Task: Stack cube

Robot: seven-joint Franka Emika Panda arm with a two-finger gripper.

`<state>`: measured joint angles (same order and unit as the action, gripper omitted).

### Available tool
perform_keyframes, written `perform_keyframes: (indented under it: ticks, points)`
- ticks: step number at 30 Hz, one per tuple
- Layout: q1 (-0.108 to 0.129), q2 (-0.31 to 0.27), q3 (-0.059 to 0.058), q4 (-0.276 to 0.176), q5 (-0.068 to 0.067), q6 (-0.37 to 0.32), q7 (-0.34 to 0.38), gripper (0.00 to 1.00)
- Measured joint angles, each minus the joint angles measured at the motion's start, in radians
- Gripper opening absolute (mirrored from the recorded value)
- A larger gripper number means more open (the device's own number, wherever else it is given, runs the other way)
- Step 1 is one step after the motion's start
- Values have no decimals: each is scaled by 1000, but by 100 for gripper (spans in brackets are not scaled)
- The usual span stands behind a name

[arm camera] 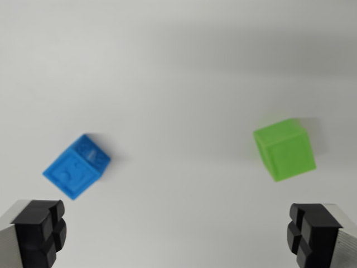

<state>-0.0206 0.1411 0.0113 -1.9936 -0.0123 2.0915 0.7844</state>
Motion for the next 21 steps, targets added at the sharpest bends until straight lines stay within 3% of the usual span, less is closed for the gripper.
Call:
perform_keyframes:
  ticks: [21]
  points:
    - [-2,0,-3,-10,0,8,-16,100]
